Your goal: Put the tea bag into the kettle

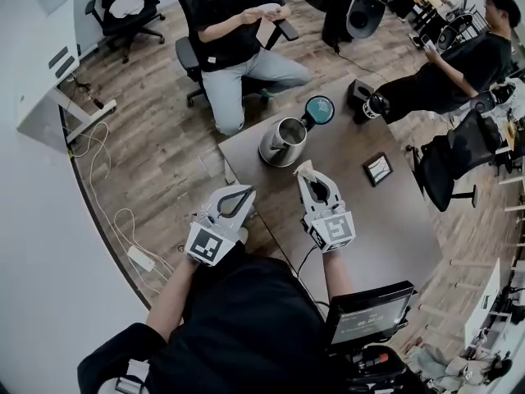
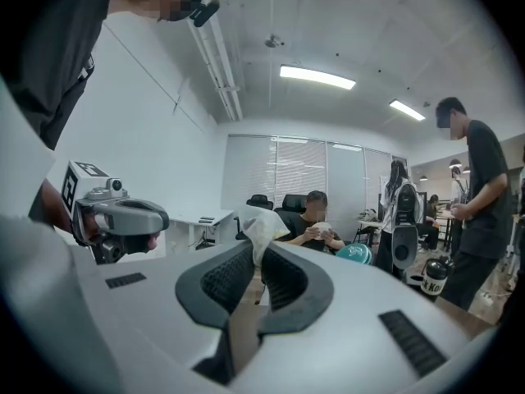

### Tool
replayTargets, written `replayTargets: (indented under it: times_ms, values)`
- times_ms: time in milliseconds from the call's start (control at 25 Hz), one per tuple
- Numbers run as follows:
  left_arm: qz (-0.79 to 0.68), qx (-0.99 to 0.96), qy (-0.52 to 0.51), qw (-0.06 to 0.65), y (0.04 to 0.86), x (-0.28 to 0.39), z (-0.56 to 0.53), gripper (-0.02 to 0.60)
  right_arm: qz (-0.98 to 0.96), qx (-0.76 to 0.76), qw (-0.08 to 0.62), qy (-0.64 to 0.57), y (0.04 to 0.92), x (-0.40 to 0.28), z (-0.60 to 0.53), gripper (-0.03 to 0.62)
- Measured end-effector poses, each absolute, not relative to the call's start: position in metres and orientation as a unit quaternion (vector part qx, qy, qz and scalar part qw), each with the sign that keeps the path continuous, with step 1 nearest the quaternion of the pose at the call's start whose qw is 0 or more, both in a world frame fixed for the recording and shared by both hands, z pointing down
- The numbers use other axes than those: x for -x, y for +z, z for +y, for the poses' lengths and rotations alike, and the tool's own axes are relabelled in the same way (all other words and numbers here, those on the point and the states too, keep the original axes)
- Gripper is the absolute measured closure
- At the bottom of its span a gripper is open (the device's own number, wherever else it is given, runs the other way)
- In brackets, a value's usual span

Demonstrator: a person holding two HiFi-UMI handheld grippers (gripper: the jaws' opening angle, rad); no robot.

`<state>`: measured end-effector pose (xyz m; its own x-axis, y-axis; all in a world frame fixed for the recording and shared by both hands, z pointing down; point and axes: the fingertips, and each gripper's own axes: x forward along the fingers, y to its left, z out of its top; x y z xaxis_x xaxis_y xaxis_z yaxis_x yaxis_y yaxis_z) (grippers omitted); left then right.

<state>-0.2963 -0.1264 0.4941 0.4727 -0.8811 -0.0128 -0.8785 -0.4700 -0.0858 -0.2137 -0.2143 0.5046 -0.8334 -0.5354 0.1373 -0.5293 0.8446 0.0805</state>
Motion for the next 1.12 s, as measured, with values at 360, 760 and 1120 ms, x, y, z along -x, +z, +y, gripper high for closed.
replayTargets:
  times_ms: [360, 760, 1120]
  values:
    - [0.550, 0.834, -0.017, 0.031, 0.493, 0.321, -0.122, 0.580, -0.962, -0.255, 0.085, -0.047, 0.495, 0.238, -0.260, 0.562]
    - [0.564, 0.825, -0.018, 0.035, 0.493, 0.330, -0.117, 0.580, -0.958, -0.251, 0.132, -0.036, 0.525, 0.248, -0.296, 0.562]
    - [0.576, 0.817, -0.013, 0.029, 0.498, 0.339, -0.111, 0.580, -0.947, -0.248, 0.203, -0.025, 0.566, 0.254, -0.325, 0.562]
